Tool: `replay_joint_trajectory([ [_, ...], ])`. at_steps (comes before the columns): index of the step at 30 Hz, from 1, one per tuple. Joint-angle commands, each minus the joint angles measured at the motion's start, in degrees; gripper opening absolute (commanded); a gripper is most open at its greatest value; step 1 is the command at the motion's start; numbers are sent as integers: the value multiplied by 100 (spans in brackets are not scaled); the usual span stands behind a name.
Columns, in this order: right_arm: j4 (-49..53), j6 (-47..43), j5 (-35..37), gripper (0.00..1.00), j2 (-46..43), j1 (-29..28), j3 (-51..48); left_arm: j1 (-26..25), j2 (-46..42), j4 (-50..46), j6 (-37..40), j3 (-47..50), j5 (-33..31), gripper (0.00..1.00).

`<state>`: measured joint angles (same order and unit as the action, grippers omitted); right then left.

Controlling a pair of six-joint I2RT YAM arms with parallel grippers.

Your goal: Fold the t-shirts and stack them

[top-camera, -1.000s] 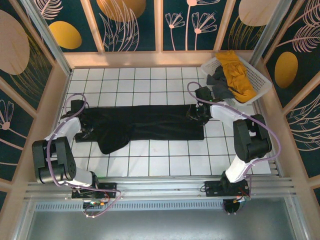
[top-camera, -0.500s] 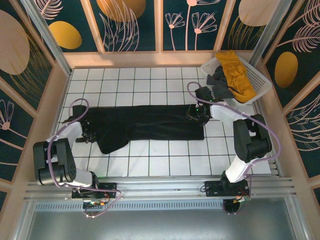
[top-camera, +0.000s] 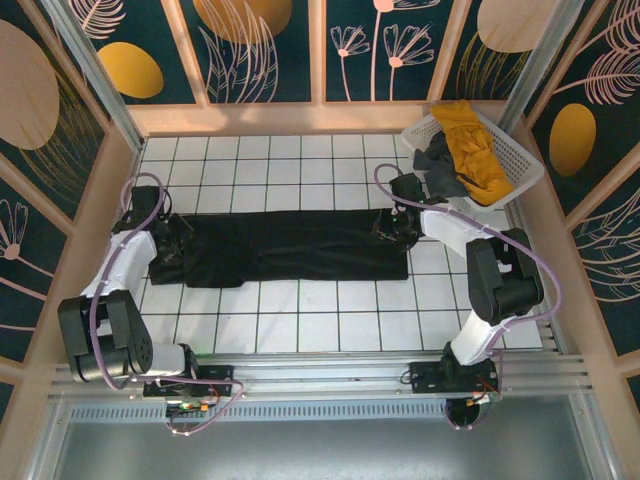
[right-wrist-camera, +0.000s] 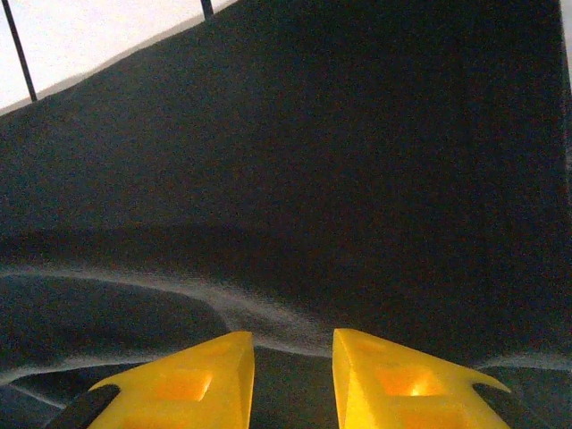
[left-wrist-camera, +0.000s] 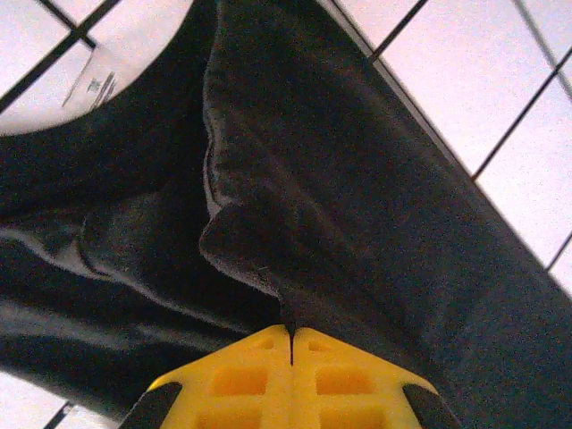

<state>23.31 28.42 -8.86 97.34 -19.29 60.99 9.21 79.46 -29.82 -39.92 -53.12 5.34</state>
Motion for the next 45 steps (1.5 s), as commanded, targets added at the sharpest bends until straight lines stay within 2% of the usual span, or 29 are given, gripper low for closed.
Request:
replay_joint_trajectory([
  [1,86,-4,130,30,99,34,117,10,244,-273,-78,-419,-111,2],
  [10,77,5,130,30,18,122,15,8,1343,-318,472,-1227,-578,5],
  [19,52,41,250,30,-99,181,-35,6,2533,207,765,-1366,-964,12],
  [21,33,15,287,30,-137,215,-12,10,2719,245,771,-1385,-1146,20],
  [24,38,-62,297,30,-81,294,64,-15,2534,279,652,-1315,-1484,46],
  [26,42,-162,306,29,66,366,150,-75,2131,292,502,-1168,-1685,54],
  [27,42,-238,306,29,164,392,222,-130,1897,281,369,-1060,-1711,55],
  [30,151,-516,417,28,587,423,562,-377,1002,241,-174,-603,-1488,50],
  [34,302,-806,618,27,1121,426,1055,-864,425,373,-891,103,-1046,35],
  [36,383,-910,674,27,1358,439,1301,-1024,538,597,-1194,349,-687,30],
  [40,713,-1005,890,27,1789,435,1635,-1097,1131,1089,-1497,420,-316,27],
  [45,1004,-867,1327,23,1617,530,1139,-1279,2301,1282,-1428,-559,-221,25],
])
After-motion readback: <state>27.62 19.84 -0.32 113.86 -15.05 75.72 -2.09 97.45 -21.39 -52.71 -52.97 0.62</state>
